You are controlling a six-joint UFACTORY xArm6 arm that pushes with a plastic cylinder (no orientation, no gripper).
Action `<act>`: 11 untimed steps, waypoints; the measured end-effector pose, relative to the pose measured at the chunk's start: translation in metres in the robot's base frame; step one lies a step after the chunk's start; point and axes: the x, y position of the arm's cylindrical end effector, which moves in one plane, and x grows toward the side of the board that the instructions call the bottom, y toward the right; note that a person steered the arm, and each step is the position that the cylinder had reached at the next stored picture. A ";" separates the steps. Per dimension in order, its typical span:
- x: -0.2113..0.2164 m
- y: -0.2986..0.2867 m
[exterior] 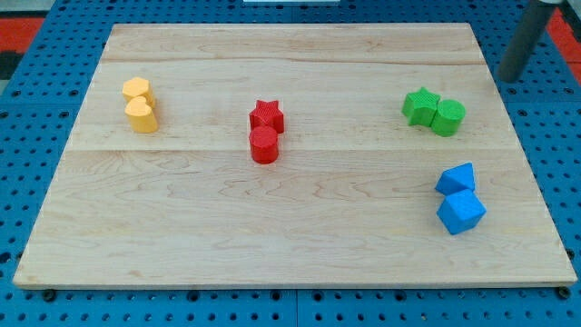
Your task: Move green blocks diagonally upwards
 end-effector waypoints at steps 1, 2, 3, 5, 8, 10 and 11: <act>0.045 0.018; 0.083 0.000; 0.099 -0.056; 0.066 -0.102; 0.048 -0.177; 0.003 -0.190; -0.021 -0.200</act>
